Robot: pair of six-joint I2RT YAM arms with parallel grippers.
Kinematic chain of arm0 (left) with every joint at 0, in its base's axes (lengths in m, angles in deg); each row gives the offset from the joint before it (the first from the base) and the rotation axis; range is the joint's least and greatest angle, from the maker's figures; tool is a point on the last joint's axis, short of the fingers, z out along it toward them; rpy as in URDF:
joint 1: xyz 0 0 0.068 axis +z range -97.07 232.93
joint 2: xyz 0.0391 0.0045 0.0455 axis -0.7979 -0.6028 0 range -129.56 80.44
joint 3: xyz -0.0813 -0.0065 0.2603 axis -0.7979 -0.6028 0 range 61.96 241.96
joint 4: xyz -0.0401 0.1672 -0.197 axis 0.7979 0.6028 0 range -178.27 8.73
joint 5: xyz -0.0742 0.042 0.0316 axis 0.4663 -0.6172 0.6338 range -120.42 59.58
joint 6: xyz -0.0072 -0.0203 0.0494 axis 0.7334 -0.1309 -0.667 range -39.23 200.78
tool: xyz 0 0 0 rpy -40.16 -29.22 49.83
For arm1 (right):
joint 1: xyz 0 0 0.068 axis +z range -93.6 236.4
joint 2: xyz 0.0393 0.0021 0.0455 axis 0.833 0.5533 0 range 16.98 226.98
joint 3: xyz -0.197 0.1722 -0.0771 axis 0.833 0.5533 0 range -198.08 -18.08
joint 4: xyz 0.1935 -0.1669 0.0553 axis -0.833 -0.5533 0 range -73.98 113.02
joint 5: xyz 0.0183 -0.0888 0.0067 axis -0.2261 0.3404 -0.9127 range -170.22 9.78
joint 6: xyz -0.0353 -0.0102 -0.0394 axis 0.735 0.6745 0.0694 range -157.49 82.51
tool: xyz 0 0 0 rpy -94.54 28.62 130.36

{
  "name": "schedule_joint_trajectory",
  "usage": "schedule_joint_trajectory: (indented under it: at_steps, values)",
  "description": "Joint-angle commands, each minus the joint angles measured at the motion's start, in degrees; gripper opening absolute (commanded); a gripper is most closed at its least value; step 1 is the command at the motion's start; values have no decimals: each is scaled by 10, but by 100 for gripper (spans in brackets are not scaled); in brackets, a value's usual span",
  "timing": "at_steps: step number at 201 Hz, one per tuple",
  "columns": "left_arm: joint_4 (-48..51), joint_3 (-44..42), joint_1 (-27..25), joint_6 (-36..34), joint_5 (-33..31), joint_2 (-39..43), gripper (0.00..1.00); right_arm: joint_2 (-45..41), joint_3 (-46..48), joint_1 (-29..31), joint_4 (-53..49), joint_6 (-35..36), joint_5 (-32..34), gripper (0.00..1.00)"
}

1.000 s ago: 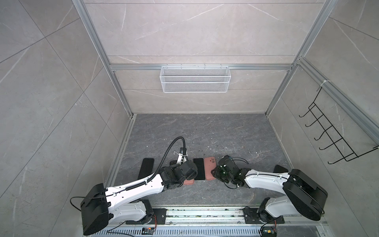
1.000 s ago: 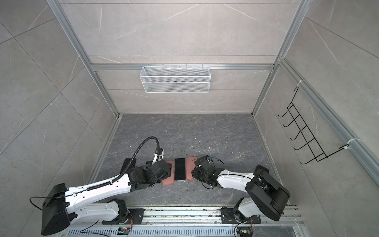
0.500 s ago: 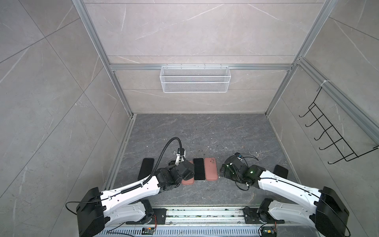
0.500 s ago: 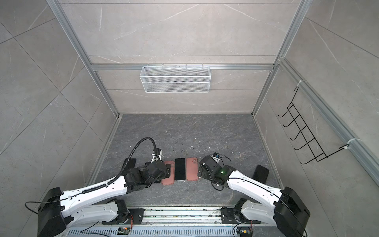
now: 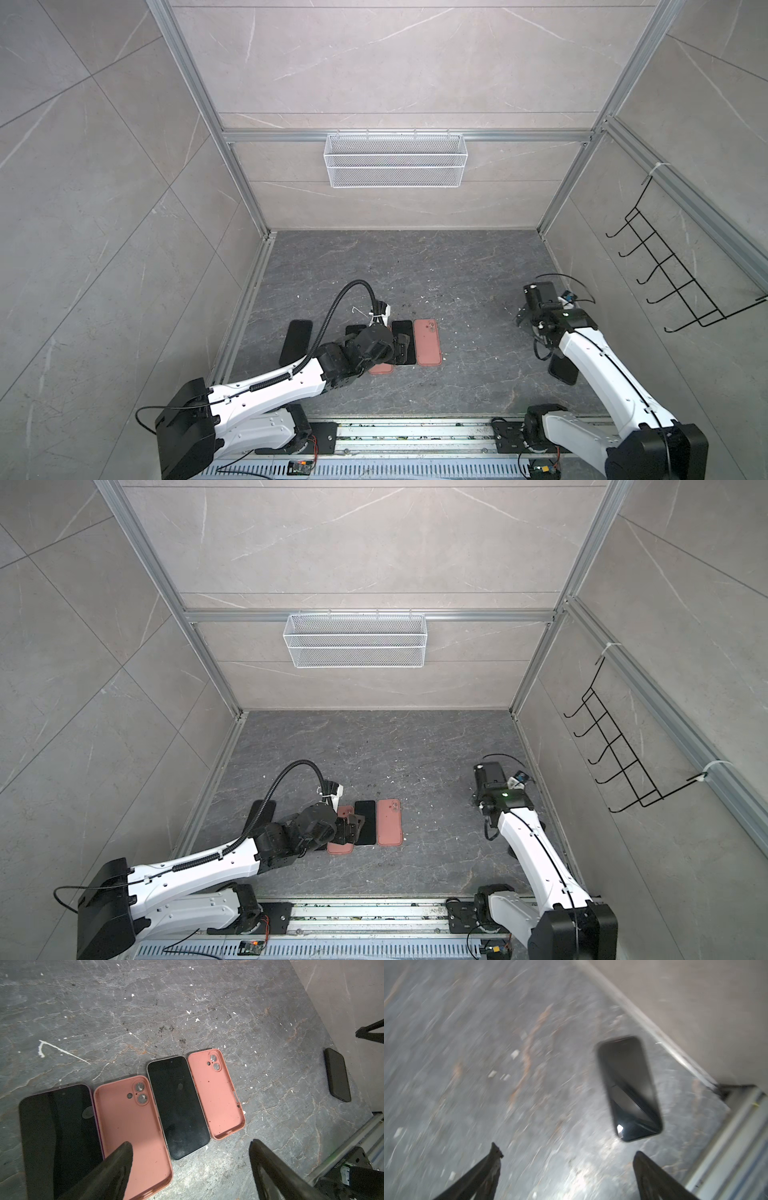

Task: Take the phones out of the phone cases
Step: 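Move the right gripper toward the dark-cased phone nearest the robot while the left hovers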

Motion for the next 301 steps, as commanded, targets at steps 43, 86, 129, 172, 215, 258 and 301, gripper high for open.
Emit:
schedule_joint_trajectory:
  at_steps: [43, 86, 129, 172, 215, 258, 301]
  values:
    - [-45, 1, 3, -12, 23, -11, 89, 91, 21, -223, 66, 99, -74, 100]
    - [-42, 7, 6, -10, 23, -16, 89, 139, 41, -289, 110, 120, -131, 100]
    - [-45, 7, 9, -3, 24, -23, 89, 181, 58, -327, 142, 115, -155, 99]
    - [-46, 11, 12, -6, 30, -27, 89, 212, 60, -344, 157, 119, -190, 99]
    - [-47, 10, 14, -7, 30, -26, 89, 211, 65, -345, 169, 132, -228, 96]
    - [-48, 7, 14, -8, 30, -21, 89, 219, 71, -346, 175, 148, -276, 95]
    - [-48, 6, 13, -8, 34, -23, 89, 207, 78, -334, 181, 154, -296, 100]
